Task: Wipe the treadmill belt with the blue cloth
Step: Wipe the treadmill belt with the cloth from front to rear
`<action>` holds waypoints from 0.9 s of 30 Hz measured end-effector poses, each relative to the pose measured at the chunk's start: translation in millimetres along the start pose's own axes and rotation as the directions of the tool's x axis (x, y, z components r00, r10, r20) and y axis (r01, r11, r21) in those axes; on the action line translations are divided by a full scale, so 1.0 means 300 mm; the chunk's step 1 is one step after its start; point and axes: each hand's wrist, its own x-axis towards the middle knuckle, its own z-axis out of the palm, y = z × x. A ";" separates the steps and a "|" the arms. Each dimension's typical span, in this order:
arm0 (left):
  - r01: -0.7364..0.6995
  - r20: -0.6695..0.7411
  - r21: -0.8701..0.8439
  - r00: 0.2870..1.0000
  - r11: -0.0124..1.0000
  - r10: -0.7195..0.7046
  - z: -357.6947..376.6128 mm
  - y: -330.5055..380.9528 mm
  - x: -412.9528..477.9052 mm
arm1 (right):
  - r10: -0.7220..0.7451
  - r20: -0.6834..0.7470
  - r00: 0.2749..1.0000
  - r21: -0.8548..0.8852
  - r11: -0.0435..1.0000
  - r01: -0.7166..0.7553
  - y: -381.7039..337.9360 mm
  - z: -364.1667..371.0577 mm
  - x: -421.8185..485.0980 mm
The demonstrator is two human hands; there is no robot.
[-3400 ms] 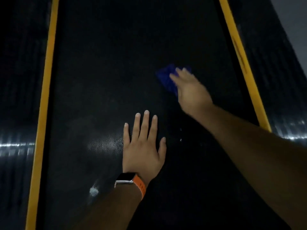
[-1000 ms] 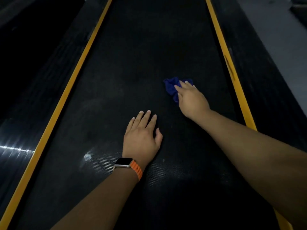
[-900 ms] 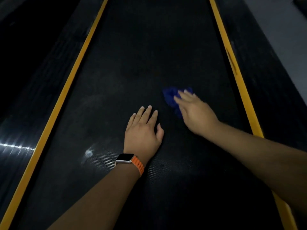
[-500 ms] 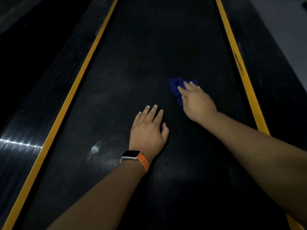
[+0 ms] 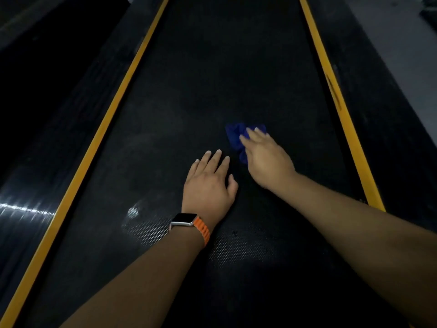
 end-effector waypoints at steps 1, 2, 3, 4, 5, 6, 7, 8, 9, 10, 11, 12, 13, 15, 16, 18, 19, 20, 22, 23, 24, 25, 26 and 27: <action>0.002 -0.002 -0.006 1.000 1.000 -0.002 0.001 -0.002 -0.001 | -0.058 0.011 0.998 0.034 0.998 0.057 -0.007 -0.001 -0.092; 0.008 -0.005 -0.012 1.000 1.000 -0.008 0.002 -0.002 -0.002 | -0.105 0.026 0.994 0.085 0.991 0.103 -0.017 -0.007 -0.193; 0.012 -0.008 -0.013 1.000 1.000 -0.012 0.002 -0.001 -0.002 | -0.148 0.052 0.988 0.128 0.982 0.141 -0.024 -0.022 -0.277; 0.010 -0.005 -0.011 1.000 1.000 -0.010 0.003 0.000 0.000 | -0.197 0.064 0.978 0.145 0.972 0.187 -0.010 -0.033 -0.320; 0.007 0.000 -0.008 1.000 1.000 -0.007 0.002 0.001 0.001 | -0.243 0.067 0.968 0.128 0.964 0.233 0.020 -0.038 -0.306; 0.008 0.007 -0.004 1.000 1.000 -0.008 0.000 0.002 -0.001 | -0.245 0.077 0.966 0.094 0.967 0.238 0.054 -0.035 -0.256; 0.009 0.007 0.000 1.000 1.000 -0.009 0.001 0.002 0.000 | -0.221 0.057 0.974 0.056 0.974 0.218 0.092 -0.030 -0.170; 0.008 0.006 0.004 1.000 1.000 -0.008 0.001 0.002 0.002 | -0.161 0.009 0.987 0.019 0.987 0.160 0.131 -0.028 -0.062; 0.007 0.009 0.007 1.000 1.000 -0.007 -0.002 0.002 0.001 | -0.059 0.000 0.998 0.018 0.998 0.059 0.164 -0.037 0.039; 0.008 0.013 0.008 1.000 1.000 -0.008 -0.007 0.002 0.001 | 0.043 0.007 0.999 0.039 0.998 -0.043 0.185 -0.048 0.122; 0.009 0.010 0.007 1.000 1.000 -0.009 -0.009 0.003 0.000 | 0.098 0.012 0.995 0.050 0.994 -0.099 0.198 -0.045 0.175; 0.008 0.006 0.007 1.000 1.000 -0.008 -0.009 0.003 0.002 | 0.106 0.003 0.994 0.032 0.994 -0.106 0.194 -0.038 0.189; 0.006 0.006 0.007 1.000 1.000 -0.006 -0.006 0.002 0.004 | 0.097 -0.001 0.995 0.014 0.995 -0.097 0.181 -0.035 0.157; 0.011 0.008 0.009 1.000 1.000 -0.011 -0.005 0.000 0.001 | -0.045 -0.019 0.999 -0.010 0.999 0.044 0.157 -0.028 -0.027; 0.012 0.006 0.012 1.000 1.000 -0.012 -0.003 0.001 -0.001 | -0.126 -0.016 0.992 0.002 0.992 0.126 0.143 -0.028 -0.149; 0.004 0.015 0.019 1.000 1.000 -0.004 0.001 0.000 -0.002 | -0.245 0.091 0.965 0.037 0.969 0.243 0.139 -0.044 -0.358; 0.001 0.020 0.021 1.000 1.000 -0.001 0.000 0.000 0.000 | -0.277 0.128 0.952 0.055 0.961 0.272 0.163 -0.060 -0.390; 0.000 0.023 0.023 1.000 1.000 -0.001 -0.002 0.000 0.000 | -0.306 0.136 0.942 0.045 0.952 0.303 0.193 -0.074 -0.363; 0.002 0.029 0.027 1.000 1.000 -0.003 -0.004 0.001 0.004 | -0.237 0.065 0.969 -0.005 0.971 0.238 0.242 -0.081 -0.197; 0.004 0.035 0.028 0.999 1.000 -0.005 -0.007 0.003 0.006 | -0.127 0.017 0.992 -0.028 0.991 0.127 0.261 -0.088 -0.081; 0.006 0.042 0.029 0.999 1.000 -0.007 -0.012 0.005 0.004 | -0.016 0.020 1.000 -0.025 1.000 0.016 0.271 -0.098 0.020; 0.008 0.044 0.028 0.999 1.000 -0.010 -0.016 0.006 0.001 | 0.087 0.031 0.996 -0.012 0.996 -0.087 0.278 -0.102 0.095; 0.009 0.039 0.026 0.999 1.000 -0.010 -0.017 0.007 -0.001 | 0.149 0.031 0.988 -0.019 0.989 -0.149 0.281 -0.091 0.131; 0.007 0.037 0.022 0.999 1.000 -0.008 -0.016 0.007 0.001 | 0.158 0.021 0.987 -0.037 0.987 -0.157 0.270 -0.085 0.118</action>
